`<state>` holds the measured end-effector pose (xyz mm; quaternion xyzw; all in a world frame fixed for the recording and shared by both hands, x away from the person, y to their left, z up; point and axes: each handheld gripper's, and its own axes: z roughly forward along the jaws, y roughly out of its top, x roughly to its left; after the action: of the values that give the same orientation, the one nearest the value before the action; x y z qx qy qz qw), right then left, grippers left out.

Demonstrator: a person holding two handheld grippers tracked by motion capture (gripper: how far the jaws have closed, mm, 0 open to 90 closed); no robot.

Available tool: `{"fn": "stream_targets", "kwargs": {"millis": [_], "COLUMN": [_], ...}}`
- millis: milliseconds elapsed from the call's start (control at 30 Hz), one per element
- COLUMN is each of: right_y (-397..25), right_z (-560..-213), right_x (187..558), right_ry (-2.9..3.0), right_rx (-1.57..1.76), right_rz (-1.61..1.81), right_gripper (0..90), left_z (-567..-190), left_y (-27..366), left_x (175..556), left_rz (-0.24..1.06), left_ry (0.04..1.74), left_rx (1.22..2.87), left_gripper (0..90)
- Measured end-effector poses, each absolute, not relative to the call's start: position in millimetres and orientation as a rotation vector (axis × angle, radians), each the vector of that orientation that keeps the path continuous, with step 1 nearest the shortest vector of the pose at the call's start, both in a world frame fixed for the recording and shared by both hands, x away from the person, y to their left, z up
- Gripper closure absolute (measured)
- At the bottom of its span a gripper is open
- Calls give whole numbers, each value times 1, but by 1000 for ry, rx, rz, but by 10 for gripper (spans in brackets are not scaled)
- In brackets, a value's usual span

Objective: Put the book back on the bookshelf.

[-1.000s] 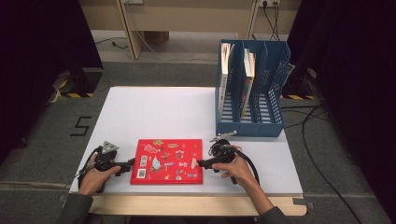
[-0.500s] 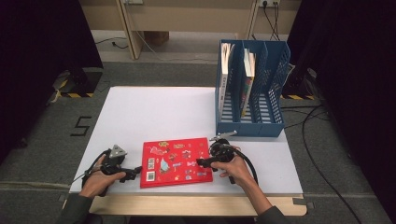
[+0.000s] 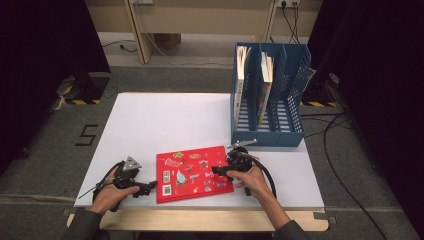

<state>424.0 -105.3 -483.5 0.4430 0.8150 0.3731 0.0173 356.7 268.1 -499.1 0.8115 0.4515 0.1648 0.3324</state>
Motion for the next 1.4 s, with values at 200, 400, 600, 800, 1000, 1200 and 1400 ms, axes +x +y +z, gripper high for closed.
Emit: {"fn": "stream_targets", "kwargs": {"millis": [200,400,600,800,1000,1200,1400], "right_y": [-104,-109,-114,-117,-115,-108,-95], "right_z": [-484,-484,-484,-473,-460,-432,-399], "right_x": [424,425,426,427,430,431,434], "right_ry": [2510,2456,2419,2390,2381,2382,2409], "right_rx": [1416,1552,1642,1636,1576,1487,1407], "right_rz": [1180,1265,1343,1399,1417,1423,1399], "right_gripper": [161,165,178,194,218,245,274], "left_z": [-501,-502,-503,-503,-504,-503,-503], "left_y": [267,265,265,264,263,261,259], "left_x": [356,356,356,356,356,356,354], "left_rz": [445,456,459,458,466,471,483], "left_ry": [1189,1194,1197,1197,1202,1205,1216], "left_rx": [2105,2093,2095,2096,2089,2094,2090], "left_gripper": [41,16,8,0,0,0,0]}}
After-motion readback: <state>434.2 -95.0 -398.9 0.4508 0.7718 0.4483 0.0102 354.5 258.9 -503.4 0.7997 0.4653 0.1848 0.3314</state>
